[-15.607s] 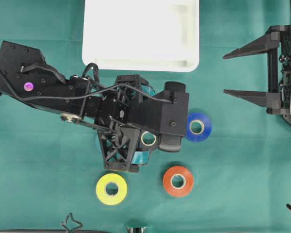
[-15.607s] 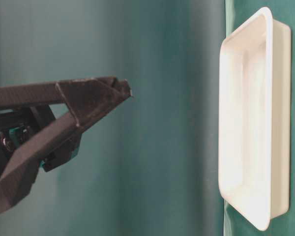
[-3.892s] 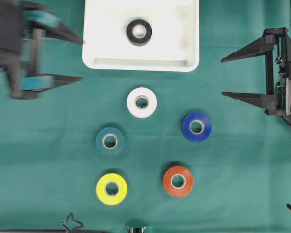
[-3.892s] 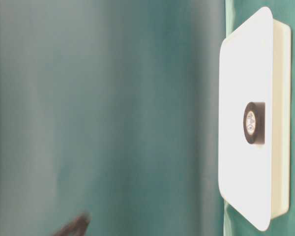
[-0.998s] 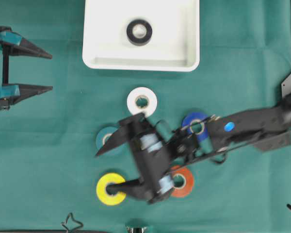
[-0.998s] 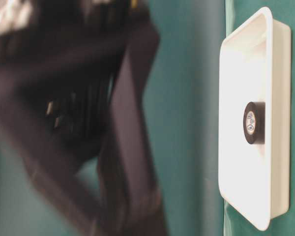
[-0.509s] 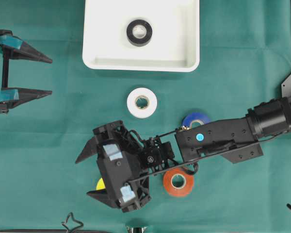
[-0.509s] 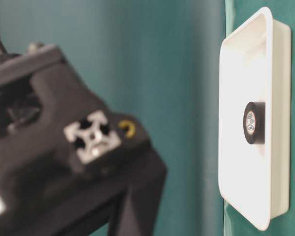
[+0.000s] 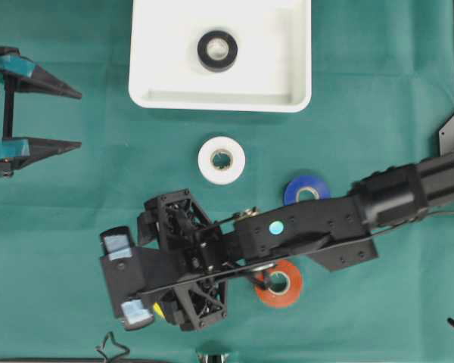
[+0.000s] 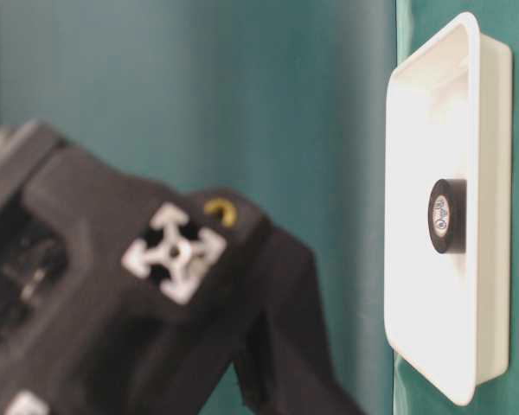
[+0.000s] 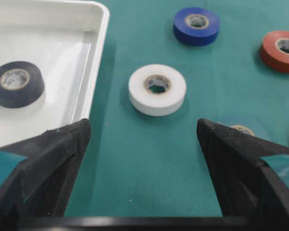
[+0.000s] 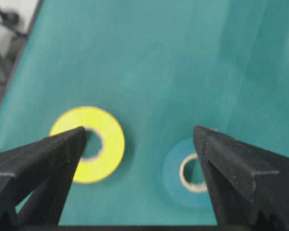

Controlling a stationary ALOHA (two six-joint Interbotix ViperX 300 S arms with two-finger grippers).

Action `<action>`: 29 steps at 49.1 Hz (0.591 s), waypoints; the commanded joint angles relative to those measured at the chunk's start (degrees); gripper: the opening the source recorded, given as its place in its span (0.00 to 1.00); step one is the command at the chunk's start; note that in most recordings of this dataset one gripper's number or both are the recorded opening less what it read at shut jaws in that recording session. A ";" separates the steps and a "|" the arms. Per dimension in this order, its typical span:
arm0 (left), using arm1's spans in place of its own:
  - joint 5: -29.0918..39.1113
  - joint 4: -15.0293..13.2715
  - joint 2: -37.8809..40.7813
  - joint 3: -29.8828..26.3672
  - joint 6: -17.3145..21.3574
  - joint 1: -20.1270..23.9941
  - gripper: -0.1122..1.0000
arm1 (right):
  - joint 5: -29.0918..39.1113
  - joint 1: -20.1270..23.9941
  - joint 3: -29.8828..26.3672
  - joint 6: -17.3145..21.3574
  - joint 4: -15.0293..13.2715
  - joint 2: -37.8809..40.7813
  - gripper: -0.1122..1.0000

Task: Pick up the tape from a random location and place it into the white case.
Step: 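Move the right gripper over the yellow tape roll, then lower the right gripper with one finger inside the yellow roll's hole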

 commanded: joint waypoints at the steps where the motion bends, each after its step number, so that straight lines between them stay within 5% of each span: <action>1: -0.26 -0.09 0.35 -0.88 0.00 -0.09 0.98 | 3.60 0.53 -4.04 0.09 0.09 -0.18 0.93; 29: -0.26 -0.09 0.35 -0.79 0.00 -0.09 0.98 | 4.48 1.14 -4.83 0.18 0.09 0.53 0.93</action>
